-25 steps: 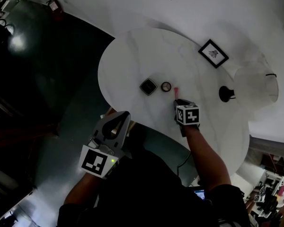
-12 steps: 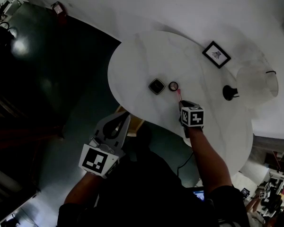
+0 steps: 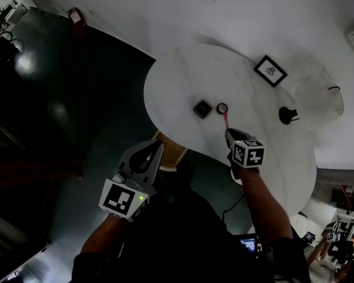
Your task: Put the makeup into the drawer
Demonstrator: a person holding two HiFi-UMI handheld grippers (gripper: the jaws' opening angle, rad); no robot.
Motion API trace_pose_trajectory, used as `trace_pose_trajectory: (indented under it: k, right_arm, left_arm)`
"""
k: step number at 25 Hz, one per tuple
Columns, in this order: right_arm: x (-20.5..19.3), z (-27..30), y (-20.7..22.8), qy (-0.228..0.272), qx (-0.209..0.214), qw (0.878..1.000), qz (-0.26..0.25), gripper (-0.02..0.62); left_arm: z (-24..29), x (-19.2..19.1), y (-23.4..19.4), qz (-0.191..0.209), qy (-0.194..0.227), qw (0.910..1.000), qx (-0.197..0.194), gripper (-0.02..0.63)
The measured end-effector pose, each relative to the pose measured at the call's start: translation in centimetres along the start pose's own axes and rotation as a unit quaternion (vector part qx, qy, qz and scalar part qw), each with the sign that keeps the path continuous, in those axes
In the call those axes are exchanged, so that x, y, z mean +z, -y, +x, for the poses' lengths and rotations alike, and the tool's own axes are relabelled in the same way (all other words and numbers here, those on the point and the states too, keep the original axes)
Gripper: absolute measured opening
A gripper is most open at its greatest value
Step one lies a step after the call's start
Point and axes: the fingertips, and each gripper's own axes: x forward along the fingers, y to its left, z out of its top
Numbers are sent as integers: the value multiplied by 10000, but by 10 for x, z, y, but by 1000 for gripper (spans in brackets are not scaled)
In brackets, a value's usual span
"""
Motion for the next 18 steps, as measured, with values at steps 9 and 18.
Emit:
trace_pose_trajectory:
  k: [9, 18]
  right_arm:
    - [10, -18, -105, 342, 711, 9968, -139, 48]
    - [-20, -6, -211, 313, 1354, 9894, -413, 48]
  left_arm:
    - [-45, -18, -31, 97, -20, 9999, 136, 11]
    - [-68, -46, -69, -42, 119, 9996, 263, 11]
